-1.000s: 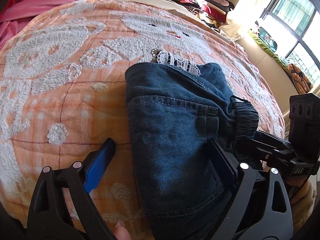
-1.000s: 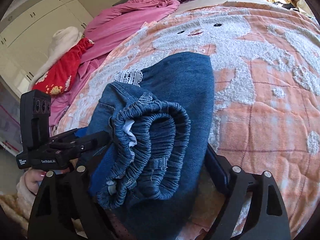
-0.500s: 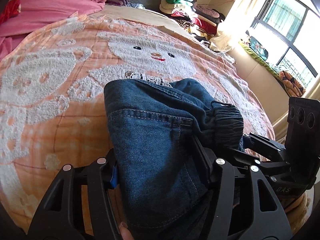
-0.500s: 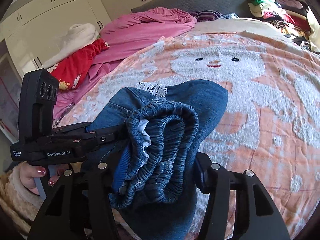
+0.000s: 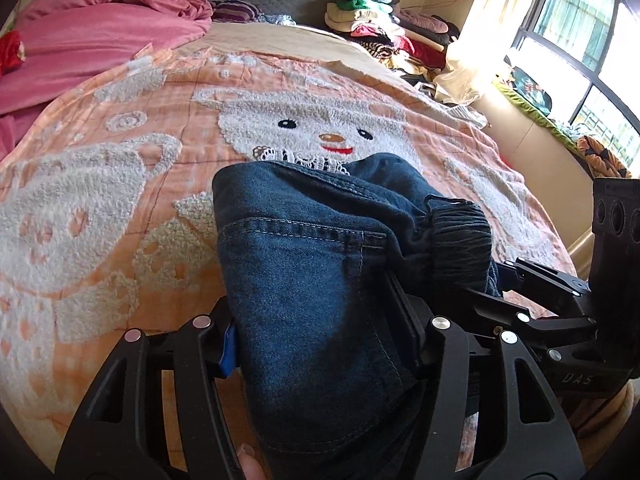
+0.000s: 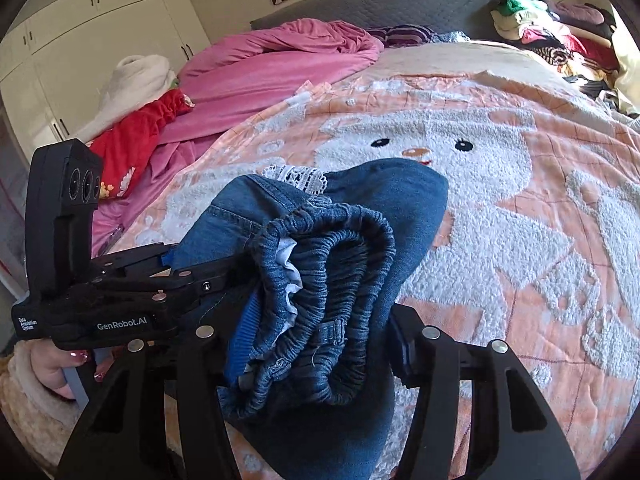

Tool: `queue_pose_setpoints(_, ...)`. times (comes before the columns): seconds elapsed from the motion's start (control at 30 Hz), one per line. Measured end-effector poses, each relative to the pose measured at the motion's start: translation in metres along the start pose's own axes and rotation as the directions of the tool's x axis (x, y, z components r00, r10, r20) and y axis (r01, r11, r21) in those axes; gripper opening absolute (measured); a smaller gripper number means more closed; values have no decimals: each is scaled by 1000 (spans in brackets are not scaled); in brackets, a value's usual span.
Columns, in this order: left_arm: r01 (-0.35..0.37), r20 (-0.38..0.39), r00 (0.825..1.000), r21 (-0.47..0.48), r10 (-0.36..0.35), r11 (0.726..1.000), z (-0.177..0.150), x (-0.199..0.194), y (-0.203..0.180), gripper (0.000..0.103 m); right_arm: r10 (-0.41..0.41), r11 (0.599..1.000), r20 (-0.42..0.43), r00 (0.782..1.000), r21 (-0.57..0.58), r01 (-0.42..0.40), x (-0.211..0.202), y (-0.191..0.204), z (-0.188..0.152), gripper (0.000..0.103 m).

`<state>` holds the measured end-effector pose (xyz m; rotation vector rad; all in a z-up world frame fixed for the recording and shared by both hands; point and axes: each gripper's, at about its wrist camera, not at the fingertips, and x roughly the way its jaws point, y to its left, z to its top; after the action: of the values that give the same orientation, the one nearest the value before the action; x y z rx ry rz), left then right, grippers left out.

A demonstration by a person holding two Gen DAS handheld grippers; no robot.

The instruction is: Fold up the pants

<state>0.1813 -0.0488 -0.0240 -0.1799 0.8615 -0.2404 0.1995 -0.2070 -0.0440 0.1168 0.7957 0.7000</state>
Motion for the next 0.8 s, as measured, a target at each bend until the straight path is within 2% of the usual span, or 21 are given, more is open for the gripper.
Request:
queue_pose_setpoints(0.17, -25, -34, 999, 1, 25, 1000, -9, 11, 4, 60, -22, 998, -40, 999, 65, 24, 12, -12, -9, 62)
queue_pose_setpoints(0.23, -29, -44, 999, -4, 29, 1000, -12, 15, 6, 63, -28, 995, -49, 998, 89, 33, 14, -17, -11, 69)
queue_pose_setpoints(0.47, -35, -42, 999, -23, 34, 999, -14, 13, 10, 74, -94, 992, -57, 994, 76, 98, 12, -15, -16, 84)
queue_pose_setpoints(0.57, -47, -41, 998, -18, 46, 999, -15, 8, 8, 81, -125, 990, -44, 991, 59, 127, 7, -12, -16, 87)
queue_pose_setpoints(0.8, -68, -25, 997, -20, 67, 998, -18, -8, 10, 88, -165, 985, -7, 986, 42, 165, -9, -8, -15, 92)
